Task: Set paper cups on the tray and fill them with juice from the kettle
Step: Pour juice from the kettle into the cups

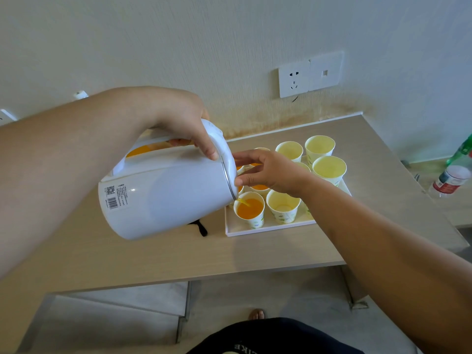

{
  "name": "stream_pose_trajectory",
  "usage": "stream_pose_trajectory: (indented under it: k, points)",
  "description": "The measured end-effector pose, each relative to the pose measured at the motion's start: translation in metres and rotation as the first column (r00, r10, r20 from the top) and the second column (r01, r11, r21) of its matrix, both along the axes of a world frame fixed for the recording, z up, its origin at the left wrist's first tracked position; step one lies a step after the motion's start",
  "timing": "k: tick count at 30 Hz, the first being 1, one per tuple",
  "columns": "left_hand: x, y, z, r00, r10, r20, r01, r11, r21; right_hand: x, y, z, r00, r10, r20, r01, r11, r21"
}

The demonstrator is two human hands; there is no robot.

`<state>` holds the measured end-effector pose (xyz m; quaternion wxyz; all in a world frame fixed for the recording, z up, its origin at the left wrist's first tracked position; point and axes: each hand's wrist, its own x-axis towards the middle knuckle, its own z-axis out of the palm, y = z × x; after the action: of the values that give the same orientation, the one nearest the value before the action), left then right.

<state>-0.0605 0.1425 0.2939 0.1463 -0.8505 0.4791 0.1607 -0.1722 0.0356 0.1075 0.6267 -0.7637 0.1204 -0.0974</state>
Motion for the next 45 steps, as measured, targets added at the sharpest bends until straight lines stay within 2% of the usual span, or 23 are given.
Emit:
stream_pose_trajectory:
  k: [32,38,45]
  points:
    - [0.005,0.0,-0.007,1.0,0.003,-0.02,-0.003,1.0,-0.008,-0.004,0.003,0.004,0.999,-0.012,-0.033,0.012,1.0,-0.013]
    - [0.018,0.01,-0.014,0.989,0.035,-0.146,-0.048,0.995,-0.088,-0.005,-0.003,0.013,0.998,-0.046,-0.041,0.043,0.997,-0.058]
    - [0.028,0.021,-0.026,0.946,0.056,-0.319,-0.12,0.976,-0.183,-0.02,-0.015,0.036,0.996,0.011,-0.083,-0.022,0.991,-0.134]
